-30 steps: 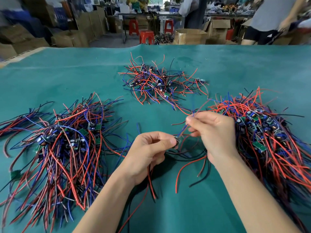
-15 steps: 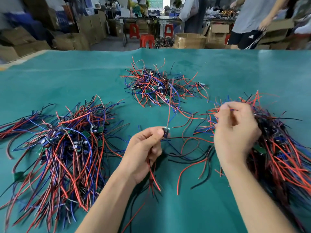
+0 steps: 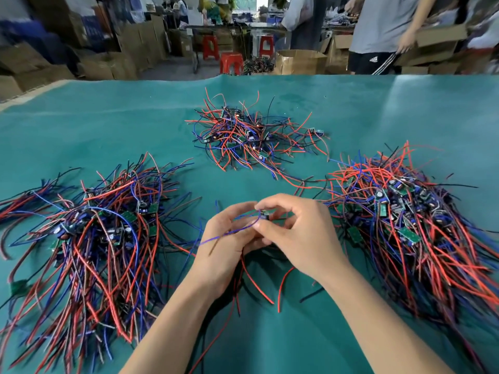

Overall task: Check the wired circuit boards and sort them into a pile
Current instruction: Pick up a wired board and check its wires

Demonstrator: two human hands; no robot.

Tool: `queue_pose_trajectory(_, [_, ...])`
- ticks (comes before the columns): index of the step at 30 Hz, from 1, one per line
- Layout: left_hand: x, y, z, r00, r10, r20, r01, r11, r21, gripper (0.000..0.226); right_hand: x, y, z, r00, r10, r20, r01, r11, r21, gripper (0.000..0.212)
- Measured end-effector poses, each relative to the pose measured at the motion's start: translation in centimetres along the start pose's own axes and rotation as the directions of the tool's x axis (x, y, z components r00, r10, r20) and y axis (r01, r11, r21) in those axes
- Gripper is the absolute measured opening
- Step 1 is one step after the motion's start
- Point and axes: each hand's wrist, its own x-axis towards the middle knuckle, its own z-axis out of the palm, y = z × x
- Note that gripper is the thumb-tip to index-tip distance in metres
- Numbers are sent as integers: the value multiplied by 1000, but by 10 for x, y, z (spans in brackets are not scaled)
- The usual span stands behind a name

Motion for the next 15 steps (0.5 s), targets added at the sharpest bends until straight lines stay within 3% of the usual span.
queue_pose_trajectory(4, [0,2,2,999,3,53,-3,1000,4,30,2,0,-1,999,32,-24,-33,999,-35,19])
queue_pose_trajectory(9, [-4,2,5,977,-98,189,75,990,123,25,6,-2,-6,977,21,-211,-11,999,47,16])
queue_pose_trajectory(15, [-10,9,7,915,-171,364,121,980,157,20,18,2,-33,886,171,-430,-13,938,347,22])
